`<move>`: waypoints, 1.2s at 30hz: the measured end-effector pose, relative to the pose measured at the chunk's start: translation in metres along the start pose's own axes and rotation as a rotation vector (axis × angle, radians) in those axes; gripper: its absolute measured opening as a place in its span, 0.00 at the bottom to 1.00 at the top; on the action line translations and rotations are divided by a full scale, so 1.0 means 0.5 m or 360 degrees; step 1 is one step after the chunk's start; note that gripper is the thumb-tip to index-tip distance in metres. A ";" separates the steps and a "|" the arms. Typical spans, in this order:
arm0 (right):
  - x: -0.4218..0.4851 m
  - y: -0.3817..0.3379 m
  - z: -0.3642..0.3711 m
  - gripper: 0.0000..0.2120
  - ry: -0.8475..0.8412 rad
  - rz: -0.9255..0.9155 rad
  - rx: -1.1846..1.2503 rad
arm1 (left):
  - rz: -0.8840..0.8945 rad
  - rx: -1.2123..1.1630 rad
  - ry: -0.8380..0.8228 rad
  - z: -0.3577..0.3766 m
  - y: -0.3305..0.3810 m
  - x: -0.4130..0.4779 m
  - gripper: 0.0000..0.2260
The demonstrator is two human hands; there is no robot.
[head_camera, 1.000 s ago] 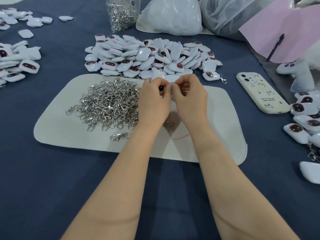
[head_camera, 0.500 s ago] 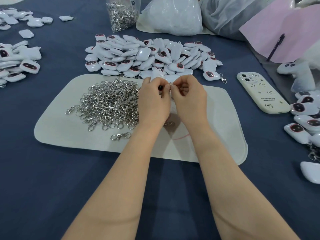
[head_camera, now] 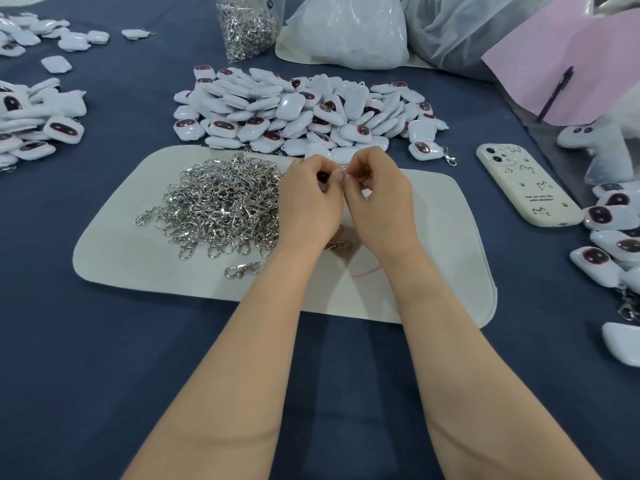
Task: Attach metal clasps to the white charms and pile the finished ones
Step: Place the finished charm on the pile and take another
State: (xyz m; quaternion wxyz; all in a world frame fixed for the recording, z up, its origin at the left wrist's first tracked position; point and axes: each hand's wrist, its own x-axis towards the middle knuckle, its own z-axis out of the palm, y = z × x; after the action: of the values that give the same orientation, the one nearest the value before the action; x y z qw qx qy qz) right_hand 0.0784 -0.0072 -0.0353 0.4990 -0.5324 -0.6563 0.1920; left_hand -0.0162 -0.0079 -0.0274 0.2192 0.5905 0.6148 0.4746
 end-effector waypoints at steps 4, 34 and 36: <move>0.001 0.004 -0.008 0.08 0.0008 0.0069 0.0028 | -0.0052 -0.0071 -0.0251 -0.014 -0.003 0.008 0.03; 0.004 0.017 -0.009 0.07 0.0149 0.0186 -0.0044 | -0.0238 -0.0493 -0.0422 -0.012 -0.016 0.006 0.06; 0.004 0.017 -0.006 0.07 0.0129 0.0184 -0.0048 | -0.0231 -0.0474 -0.0437 -0.012 -0.017 0.006 0.07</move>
State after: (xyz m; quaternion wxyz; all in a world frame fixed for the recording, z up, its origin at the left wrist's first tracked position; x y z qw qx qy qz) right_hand 0.0855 -0.0032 -0.0400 0.5052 -0.5840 -0.6066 0.1889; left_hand -0.0262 -0.0056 -0.0308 0.4192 0.5649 0.5432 0.4583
